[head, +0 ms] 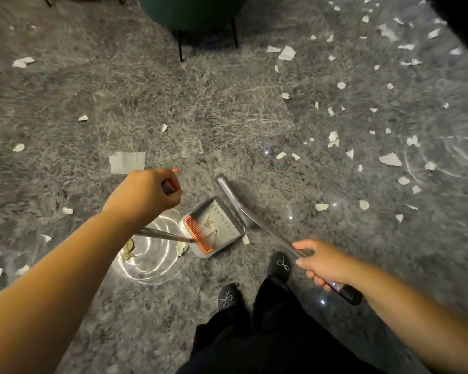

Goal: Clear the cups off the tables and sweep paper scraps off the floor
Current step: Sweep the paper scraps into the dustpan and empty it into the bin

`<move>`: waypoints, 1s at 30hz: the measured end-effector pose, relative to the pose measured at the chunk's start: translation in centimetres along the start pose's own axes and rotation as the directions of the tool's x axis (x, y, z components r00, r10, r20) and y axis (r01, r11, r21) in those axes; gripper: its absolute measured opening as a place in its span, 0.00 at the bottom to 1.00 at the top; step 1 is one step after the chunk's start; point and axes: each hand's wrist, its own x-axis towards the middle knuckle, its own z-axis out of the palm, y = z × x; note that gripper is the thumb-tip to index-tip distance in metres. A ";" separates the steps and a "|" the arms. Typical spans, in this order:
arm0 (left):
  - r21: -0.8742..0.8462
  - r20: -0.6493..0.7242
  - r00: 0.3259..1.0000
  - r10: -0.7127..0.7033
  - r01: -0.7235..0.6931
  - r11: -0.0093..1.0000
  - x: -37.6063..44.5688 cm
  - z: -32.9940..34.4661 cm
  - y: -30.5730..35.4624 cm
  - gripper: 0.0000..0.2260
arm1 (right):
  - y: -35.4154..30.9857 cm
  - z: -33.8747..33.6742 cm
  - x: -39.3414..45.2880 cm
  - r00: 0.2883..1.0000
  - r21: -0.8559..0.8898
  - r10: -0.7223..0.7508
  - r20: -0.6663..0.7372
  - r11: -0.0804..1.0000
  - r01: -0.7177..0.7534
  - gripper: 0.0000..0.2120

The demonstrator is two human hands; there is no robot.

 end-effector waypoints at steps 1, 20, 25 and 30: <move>0.009 0.009 1.000 0.019 -0.019 1.000 -0.1 -0.3 -0.1 0.05 | 0.5 0.1 0.0 1.000 0.003 0.009 -0.024 1.000 -0.009 0.22; 0.158 0.186 0.963 0.197 -0.227 0.961 -1.3 2.1 4.0 0.04 | 2.1 7.2 2.6 0.996 -0.092 0.050 0.070 0.995 -0.043 0.25; 0.158 0.161 0.972 0.171 -0.197 0.968 -1.6 1.5 3.9 0.03 | 2.3 6.7 1.3 0.993 0.152 0.042 0.113 0.987 -0.059 0.25; 0.114 0.144 0.977 0.160 -0.177 0.978 -0.6 0.7 5.5 0.04 | 3.5 4.6 -1.1 0.999 0.199 -0.009 0.052 0.980 -0.002 0.23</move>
